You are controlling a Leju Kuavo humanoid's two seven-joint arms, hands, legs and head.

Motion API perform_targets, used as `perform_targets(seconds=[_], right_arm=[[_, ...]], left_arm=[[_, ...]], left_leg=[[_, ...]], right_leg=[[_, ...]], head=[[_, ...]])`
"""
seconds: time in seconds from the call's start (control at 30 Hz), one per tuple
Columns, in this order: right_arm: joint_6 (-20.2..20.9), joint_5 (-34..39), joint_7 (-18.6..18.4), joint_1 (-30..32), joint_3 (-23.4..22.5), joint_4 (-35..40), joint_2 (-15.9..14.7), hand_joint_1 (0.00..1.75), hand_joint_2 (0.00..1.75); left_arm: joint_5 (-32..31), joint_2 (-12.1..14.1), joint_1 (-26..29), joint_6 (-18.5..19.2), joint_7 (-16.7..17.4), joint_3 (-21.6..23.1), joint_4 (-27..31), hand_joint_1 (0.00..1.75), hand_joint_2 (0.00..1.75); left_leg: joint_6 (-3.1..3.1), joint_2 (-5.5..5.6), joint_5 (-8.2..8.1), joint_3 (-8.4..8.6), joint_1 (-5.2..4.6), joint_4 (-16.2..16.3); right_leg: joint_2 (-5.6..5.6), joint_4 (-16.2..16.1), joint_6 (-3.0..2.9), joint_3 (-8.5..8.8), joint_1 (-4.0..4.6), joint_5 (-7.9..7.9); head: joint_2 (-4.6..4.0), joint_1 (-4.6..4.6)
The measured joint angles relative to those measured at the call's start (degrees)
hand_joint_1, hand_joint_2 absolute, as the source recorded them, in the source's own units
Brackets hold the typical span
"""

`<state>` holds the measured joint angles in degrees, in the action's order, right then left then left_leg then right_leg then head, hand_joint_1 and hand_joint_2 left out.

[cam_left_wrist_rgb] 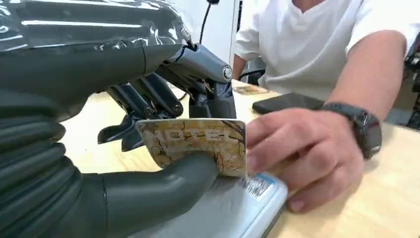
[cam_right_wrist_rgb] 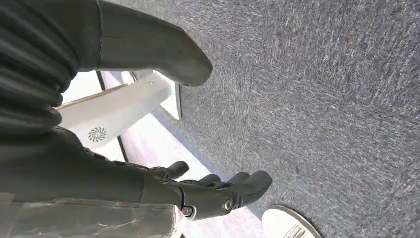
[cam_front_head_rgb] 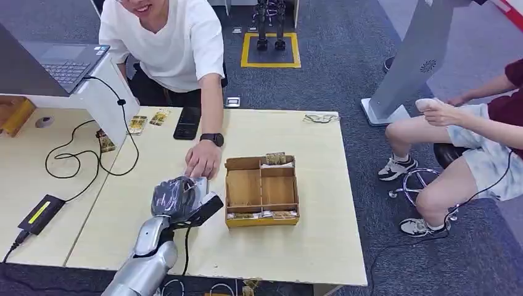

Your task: Pass the card to the sensor for recognition and then transmit it.

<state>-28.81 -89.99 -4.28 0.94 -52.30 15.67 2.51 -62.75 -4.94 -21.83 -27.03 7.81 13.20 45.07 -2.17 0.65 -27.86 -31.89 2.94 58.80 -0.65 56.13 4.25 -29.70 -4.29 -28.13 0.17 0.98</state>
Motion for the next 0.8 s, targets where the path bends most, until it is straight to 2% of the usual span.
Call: perform_targets(seconds=[0.17, 0.27, 0.53, 0.73, 0.8], right_arm=[[-0.3, 0.0, 1.1, 0.0, 0.0, 0.0, 0.0, 0.0, 1.75], [-0.3, 0.0, 1.5, 0.0, 0.0, -0.1, 0.0, 0.0, 1.75], [-0.3, 0.0, 1.9, -0.5, 0.2, -0.7, 0.0, 0.0, 1.75], [-0.3, 0.0, 2.3, -0.7, 0.3, -1.0, 0.0, 0.0, 1.75], [-0.4, 0.0, 2.6, -0.8, 0.3, -1.1, 0.0, 0.0, 1.75]], left_arm=[[3.2, -0.4, 0.6, -6.6, -4.8, -0.1, 4.8, 1.75, 1.75], [4.0, -0.9, 0.4, -8.9, -6.6, -0.1, 8.6, 1.75, 1.75], [4.1, -1.4, -2.5, -8.7, -7.1, 0.5, 14.0, 1.75, 1.75], [4.9, -1.4, -3.8, -8.1, -7.1, 1.0, 14.6, 1.75, 1.75], [5.1, -1.4, -5.2, -6.9, -6.6, 1.5, 14.6, 1.75, 1.75]], left_leg=[[0.01, -0.01, 0.1, -0.3, 0.0, 0.0], [0.01, -0.02, 0.16, -0.59, 0.0, 0.0], [0.01, -0.09, 0.16, -0.79, 0.0, 0.0], [0.01, -0.11, 0.16, -0.82, 0.0, 0.1], [0.01, -0.11, 0.17, -0.84, 0.0, 0.1]], right_leg=[[0.06, 0.0, -0.01, -0.37, 0.0, 0.09], [0.07, 0.0, 0.02, -0.66, 0.0, 0.18], [0.13, 0.0, 0.03, -0.9, 0.0, 0.19], [0.15, 0.0, 0.03, -0.96, 0.0, 0.19], [0.15, 0.0, 0.03, -0.97, 0.0, 0.21]], head=[[0.0, 0.0], [0.0, 0.0], [0.0, -0.02], [0.0, 0.0], [0.0, -0.02]])
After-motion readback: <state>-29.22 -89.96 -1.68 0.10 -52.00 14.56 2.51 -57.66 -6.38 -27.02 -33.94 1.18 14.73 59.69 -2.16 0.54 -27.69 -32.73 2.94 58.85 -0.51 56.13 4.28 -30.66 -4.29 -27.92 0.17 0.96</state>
